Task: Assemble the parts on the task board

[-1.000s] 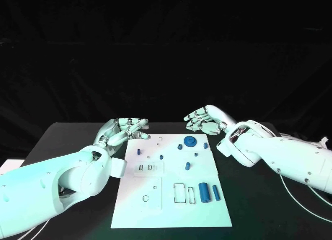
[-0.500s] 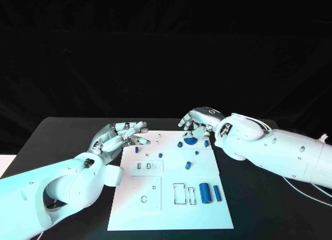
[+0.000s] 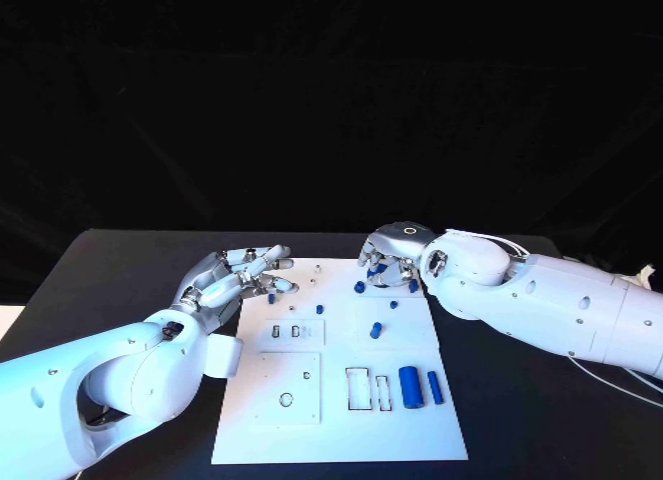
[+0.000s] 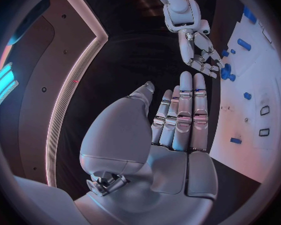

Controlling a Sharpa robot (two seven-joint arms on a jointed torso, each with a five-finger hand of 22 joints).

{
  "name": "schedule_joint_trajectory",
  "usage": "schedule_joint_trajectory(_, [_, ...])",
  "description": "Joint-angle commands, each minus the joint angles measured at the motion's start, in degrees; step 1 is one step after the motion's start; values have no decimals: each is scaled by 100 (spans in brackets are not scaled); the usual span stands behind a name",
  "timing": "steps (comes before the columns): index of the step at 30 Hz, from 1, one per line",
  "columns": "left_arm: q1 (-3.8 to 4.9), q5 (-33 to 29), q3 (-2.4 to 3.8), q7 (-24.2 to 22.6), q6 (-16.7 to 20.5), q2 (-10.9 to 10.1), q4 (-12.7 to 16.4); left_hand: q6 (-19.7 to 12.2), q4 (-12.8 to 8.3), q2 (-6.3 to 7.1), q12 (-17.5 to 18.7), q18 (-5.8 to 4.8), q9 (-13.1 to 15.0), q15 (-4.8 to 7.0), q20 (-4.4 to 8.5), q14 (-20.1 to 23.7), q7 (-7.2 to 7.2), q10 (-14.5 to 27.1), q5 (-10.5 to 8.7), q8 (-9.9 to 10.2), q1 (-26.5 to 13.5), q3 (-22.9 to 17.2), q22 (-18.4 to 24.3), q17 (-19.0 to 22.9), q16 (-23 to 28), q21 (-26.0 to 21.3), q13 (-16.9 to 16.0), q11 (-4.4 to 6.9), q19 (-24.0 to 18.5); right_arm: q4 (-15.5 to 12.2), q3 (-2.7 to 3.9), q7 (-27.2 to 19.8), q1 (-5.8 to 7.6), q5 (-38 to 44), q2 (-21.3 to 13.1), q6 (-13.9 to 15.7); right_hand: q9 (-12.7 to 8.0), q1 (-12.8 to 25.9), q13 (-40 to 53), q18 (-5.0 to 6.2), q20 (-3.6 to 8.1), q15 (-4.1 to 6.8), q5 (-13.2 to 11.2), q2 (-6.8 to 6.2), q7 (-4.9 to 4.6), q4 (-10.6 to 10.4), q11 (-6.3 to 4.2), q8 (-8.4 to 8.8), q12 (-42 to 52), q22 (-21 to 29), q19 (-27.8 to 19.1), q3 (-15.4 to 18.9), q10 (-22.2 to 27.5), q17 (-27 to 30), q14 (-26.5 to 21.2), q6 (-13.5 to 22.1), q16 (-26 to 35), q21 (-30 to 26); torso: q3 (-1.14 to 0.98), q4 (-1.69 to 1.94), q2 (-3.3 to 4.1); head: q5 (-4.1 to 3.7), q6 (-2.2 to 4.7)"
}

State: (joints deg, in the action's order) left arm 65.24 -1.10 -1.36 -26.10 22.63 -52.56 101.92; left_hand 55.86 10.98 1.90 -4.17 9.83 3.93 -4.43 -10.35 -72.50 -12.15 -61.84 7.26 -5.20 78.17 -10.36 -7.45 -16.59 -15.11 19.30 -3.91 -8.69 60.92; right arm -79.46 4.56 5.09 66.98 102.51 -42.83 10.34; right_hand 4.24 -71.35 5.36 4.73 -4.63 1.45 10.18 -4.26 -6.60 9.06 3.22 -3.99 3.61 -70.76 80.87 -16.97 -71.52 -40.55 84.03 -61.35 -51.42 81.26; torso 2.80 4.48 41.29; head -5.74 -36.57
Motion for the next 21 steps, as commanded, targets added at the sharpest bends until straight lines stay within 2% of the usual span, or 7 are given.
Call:
schedule_joint_trajectory(1, [14,-48,6,11,-133,4,11,-18,-33,23,18,55,-4,-7,-21,38,-7,39,-25,30,-30,-9,6,-5,18,4,5,11,4,27,2,150,2,207,30,-289,-9,-4,7,-110,5,17,-38,-95,-26,-48,-13,28,-3,-154,69,-33,-6,-288,248,-26,-320,93,8,15,43,-12,8])
schedule_joint_trajectory(7, [14,-51,6,25,-141,-3,15,-20,-33,20,22,54,-3,-11,-24,51,-10,42,-25,35,-34,-10,9,-14,26,-2,4,8,-5,69,-1,136,0,192,75,-391,-10,7,-14,-107,-1,-8,-32,-158,-37,-124,28,28,-12,-164,49,-52,161,-376,204,-18,-477,118,14,26,91,-15,12])
schedule_joint_trajectory(12, [14,-57,6,37,-136,-2,17,-29,-32,14,32,54,-4,-19,-30,71,-20,55,-25,48,-43,-10,15,-30,39,-10,5,-1,-17,111,-2,89,-3,138,114,-444,0,-67,-40,-104,-21,-31,-16,-115,-49,-161,57,12,-11,-159,28,-139,264,-418,167,-73,-570,127,29,41,134,-21,26])
schedule_joint_trajectory(21, [14,-88,6,93,-128,8,14,-37,-33,-3,39,53,-4,-24,-35,84,-29,68,-23,58,-44,-18,20,-47,46,-15,6,-8,-25,187,-8,25,-7,21,176,-579,0,-112,-98,-110,-57,-48,-31,-52,-30,-215,74,23,-16,-201,35,-266,347,-436,134,-97,-650,157,36,54,185,-39,42])
